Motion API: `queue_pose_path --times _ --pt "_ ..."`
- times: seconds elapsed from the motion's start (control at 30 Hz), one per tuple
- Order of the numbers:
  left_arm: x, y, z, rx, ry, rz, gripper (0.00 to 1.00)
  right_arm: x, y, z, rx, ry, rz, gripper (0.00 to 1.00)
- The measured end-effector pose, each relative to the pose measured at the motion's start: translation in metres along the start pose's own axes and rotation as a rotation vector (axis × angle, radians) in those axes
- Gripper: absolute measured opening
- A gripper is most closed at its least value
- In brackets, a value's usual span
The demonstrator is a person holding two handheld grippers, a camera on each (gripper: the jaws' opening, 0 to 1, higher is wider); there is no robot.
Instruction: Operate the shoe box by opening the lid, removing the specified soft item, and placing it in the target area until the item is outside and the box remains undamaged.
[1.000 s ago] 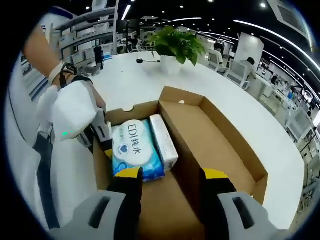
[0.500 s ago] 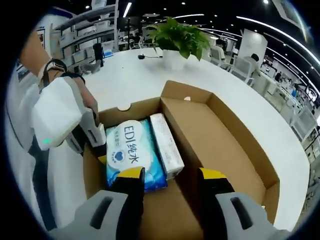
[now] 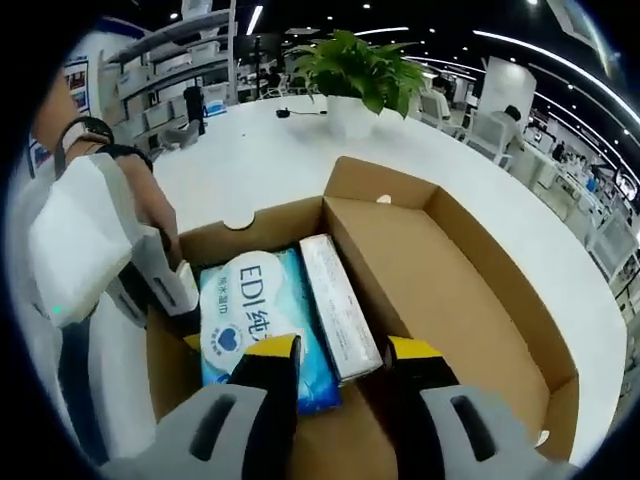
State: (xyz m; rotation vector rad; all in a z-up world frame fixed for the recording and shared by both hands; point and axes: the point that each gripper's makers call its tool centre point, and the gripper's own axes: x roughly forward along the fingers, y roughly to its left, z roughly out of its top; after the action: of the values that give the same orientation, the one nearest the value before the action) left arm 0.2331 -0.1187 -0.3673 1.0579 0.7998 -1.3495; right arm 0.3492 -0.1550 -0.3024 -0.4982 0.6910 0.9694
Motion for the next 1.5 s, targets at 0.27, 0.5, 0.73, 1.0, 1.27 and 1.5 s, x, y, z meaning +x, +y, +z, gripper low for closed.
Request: queue_pose_path --times 0.27,0.5,0.73,1.0,1.27,1.5 --pt "0.001 0.001 0.000 -0.001 -0.004 0.000 0.03 0.007 -0.005 -0.002 -0.096 0.028 -0.073 0.23" --pt "0.001 0.001 0.001 -0.001 -0.005 0.000 0.03 0.008 -0.008 -0.008 -0.098 0.074 -0.066 0.22" --pt "0.001 0.002 0.002 -0.001 -0.005 0.001 0.03 0.009 -0.008 -0.010 -0.126 0.082 -0.051 0.21" --pt "0.002 0.002 0.002 -0.007 -0.011 0.001 0.03 0.003 -0.011 -0.016 -0.138 0.097 -0.044 0.21" --pt "0.002 0.002 0.003 -0.012 -0.016 -0.002 0.03 -0.010 -0.016 -0.031 -0.137 0.114 -0.060 0.20" --pt "0.002 0.002 0.002 -0.011 -0.017 0.000 0.03 -0.024 -0.018 -0.047 -0.113 0.136 -0.081 0.20"
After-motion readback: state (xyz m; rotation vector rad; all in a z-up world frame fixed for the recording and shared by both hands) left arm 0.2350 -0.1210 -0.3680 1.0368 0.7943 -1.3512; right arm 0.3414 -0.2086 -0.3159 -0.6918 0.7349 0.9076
